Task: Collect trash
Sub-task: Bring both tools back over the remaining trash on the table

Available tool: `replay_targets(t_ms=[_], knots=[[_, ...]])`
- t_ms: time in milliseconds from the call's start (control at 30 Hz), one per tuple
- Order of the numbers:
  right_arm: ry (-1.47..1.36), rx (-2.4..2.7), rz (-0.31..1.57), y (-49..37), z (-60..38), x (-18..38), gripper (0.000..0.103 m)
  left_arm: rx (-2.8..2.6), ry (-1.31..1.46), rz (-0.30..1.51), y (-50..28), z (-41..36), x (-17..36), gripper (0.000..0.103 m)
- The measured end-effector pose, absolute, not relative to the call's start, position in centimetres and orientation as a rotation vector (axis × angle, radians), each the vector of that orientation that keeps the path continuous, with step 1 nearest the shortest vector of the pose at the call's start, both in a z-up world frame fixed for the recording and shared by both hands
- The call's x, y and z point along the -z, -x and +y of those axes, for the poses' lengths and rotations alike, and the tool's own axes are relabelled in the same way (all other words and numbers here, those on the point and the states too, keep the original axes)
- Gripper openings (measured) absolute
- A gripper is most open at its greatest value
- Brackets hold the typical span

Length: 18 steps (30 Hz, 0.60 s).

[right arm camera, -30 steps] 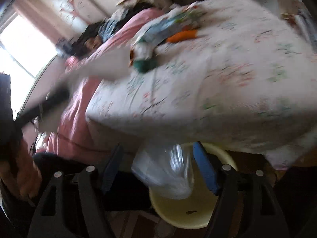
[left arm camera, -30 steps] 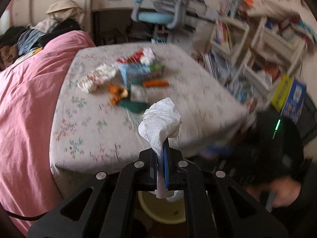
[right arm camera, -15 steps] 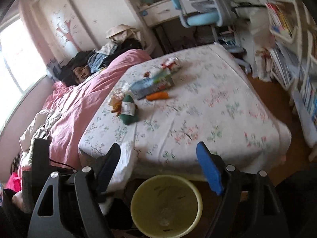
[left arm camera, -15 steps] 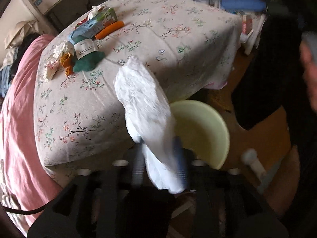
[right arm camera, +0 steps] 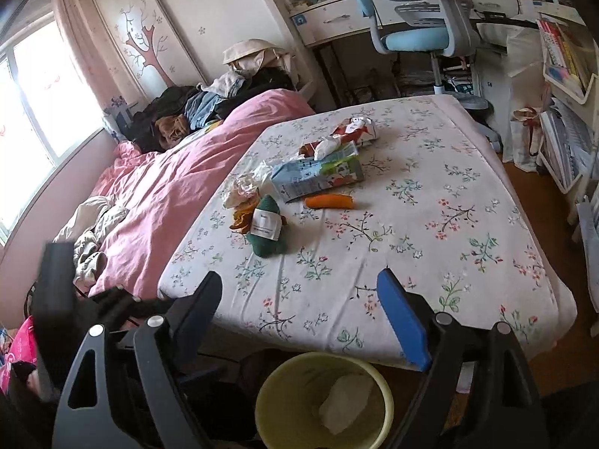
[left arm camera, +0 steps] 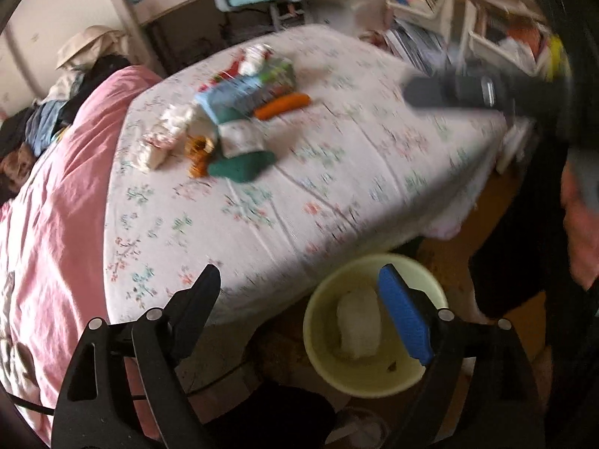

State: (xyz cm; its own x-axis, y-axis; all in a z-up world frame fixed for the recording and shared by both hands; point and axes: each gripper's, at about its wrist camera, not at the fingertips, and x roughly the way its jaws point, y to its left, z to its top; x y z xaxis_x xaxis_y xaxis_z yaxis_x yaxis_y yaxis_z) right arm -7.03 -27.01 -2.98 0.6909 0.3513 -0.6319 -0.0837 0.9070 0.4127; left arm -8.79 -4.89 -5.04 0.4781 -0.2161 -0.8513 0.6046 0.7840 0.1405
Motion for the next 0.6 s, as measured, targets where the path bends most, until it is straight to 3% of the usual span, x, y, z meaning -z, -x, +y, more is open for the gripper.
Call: replay_targets(t_ms=[600], knots=[[-0.383,-0.352,0.791,5.2,-25.1,2.2,0.082,0.261,0.010,0.858,3.9,3.2,1.5,0.089]])
